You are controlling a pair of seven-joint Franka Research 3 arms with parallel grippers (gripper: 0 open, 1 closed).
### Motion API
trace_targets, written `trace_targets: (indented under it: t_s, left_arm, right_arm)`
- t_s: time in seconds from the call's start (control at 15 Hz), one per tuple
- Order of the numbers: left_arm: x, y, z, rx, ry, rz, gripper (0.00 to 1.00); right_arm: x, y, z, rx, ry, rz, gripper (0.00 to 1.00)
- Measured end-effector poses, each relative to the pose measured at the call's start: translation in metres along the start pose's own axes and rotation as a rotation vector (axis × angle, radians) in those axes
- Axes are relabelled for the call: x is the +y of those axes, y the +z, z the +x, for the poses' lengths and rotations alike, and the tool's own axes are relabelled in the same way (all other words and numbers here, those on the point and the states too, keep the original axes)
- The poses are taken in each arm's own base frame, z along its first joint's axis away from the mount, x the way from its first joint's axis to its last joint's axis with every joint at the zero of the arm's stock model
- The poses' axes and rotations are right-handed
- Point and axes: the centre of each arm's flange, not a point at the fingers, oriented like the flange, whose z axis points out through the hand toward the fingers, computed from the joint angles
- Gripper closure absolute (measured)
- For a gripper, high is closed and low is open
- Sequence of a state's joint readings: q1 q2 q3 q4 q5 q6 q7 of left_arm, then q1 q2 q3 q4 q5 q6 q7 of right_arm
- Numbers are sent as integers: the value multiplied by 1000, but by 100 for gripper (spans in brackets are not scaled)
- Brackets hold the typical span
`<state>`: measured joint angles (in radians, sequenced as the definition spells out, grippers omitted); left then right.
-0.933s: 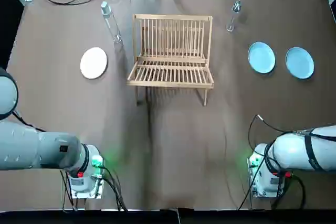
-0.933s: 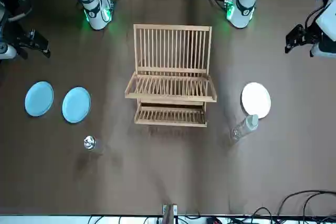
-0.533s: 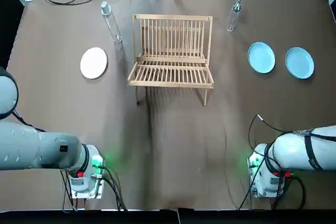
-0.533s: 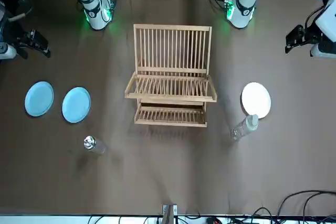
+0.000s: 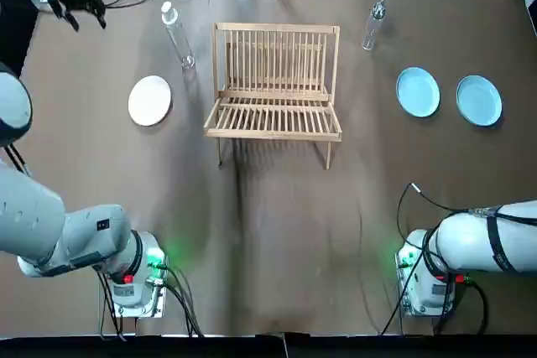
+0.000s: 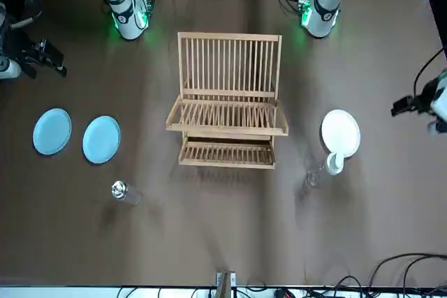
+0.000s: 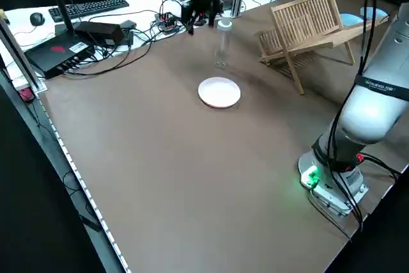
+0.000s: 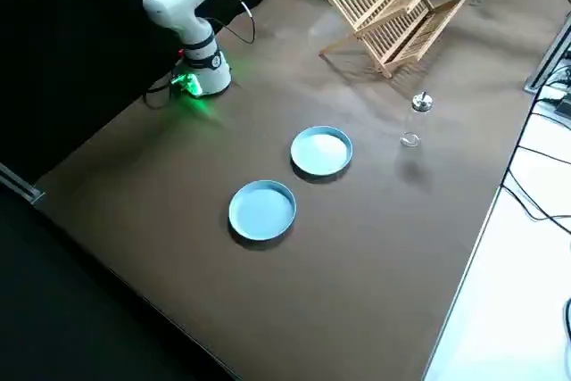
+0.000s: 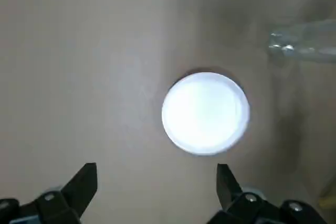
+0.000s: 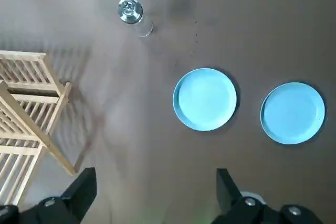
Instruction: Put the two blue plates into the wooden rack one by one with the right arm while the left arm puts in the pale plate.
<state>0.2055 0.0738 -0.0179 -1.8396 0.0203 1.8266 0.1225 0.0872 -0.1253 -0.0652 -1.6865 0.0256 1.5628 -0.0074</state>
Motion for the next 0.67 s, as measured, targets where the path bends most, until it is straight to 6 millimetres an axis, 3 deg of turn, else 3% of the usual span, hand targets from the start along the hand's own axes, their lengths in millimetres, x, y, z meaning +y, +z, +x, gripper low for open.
trace_targets:
  t_s: [0.13,0.33,0.4,0.47,0.67]
  left_arm:
    - [-19,55,5,0,2,-5,0]
    - [-40,118,4,-3,10,-11,0]
    - [-41,138,2,1,15,-12,0]
    - [-36,179,-3,4,26,-14,0]
    - [-28,226,-9,-21,43,-23,0]
  right_arm:
    - [-1,0,0,0,-2,0,0]
    - [-3,0,0,-1,-7,1,0]
    - [-5,1,0,-2,-9,1,0]
    - [-5,1,0,-4,-10,0,0]
    - [-5,14,6,-32,-9,-1,0]
